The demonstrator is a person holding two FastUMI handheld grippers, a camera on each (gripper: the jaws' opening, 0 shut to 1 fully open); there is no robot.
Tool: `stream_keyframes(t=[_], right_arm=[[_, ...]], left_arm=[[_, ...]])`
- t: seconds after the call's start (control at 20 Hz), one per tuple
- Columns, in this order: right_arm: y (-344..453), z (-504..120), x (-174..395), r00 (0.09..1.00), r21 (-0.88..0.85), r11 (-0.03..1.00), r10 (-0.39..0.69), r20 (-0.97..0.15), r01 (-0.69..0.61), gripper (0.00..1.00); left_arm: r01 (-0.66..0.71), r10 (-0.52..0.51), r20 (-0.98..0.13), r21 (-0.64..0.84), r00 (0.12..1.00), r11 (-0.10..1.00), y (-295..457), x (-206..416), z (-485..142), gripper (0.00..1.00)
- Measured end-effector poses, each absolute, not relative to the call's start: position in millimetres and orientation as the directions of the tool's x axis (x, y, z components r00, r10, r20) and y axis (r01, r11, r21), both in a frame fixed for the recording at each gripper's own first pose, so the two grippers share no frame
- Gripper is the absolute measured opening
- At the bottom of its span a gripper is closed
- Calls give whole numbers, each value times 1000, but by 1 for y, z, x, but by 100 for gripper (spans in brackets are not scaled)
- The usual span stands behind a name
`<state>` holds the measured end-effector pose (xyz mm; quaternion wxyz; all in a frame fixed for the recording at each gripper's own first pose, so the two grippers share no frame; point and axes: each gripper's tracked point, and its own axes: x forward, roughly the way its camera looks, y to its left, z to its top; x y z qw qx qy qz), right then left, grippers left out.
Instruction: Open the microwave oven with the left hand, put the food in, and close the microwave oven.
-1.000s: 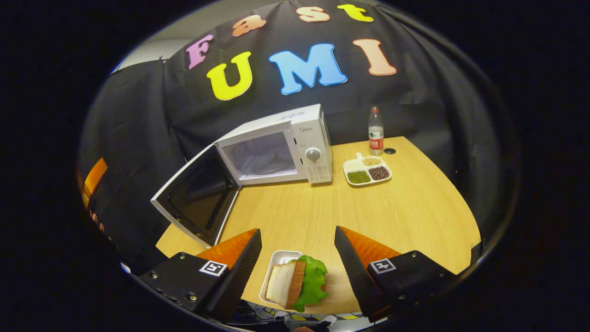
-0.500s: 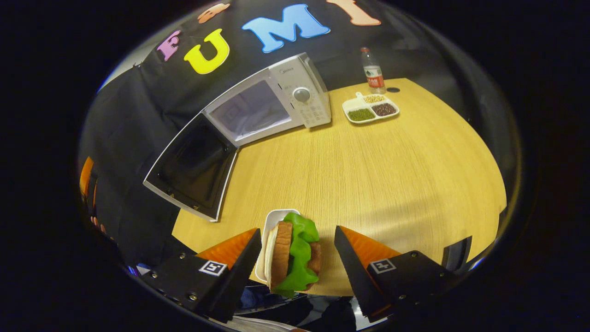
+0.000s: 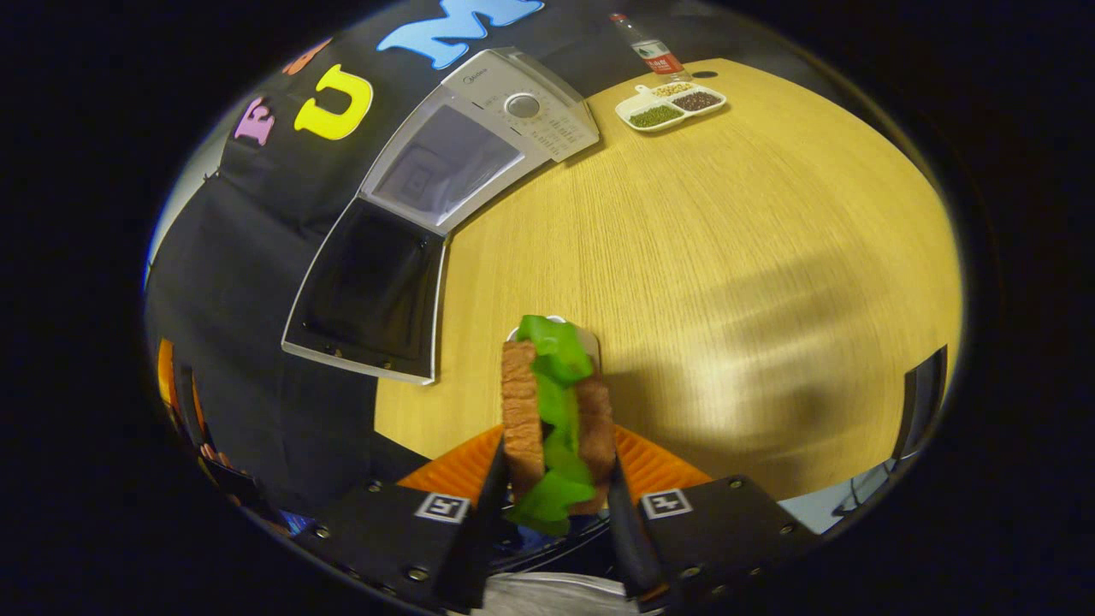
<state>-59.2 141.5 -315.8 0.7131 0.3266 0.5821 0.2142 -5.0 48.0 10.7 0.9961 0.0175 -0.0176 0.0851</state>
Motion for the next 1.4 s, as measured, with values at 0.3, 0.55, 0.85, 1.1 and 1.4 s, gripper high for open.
stream_keyframes(t=[0.3,0.55,0.85,1.1,1.4], right_arm=[[135,-295,-48,271,729,684,699,-662,18,34],[138,-258,-17,353,760,649,709,-610,10,28],[167,-230,29,448,772,636,692,-566,-7,28],[201,-221,60,495,777,629,675,-547,1,28],[237,-223,93,526,768,641,648,-551,15,28]], left_arm=[[-197,196,41,18,980,980,48,-16,12,100],[-187,187,46,13,981,982,55,-2,8,100],[-151,151,44,-20,988,988,76,34,-4,100],[-150,151,56,-16,987,989,116,60,-5,100],[-160,162,41,-39,986,986,156,84,-20,100]])
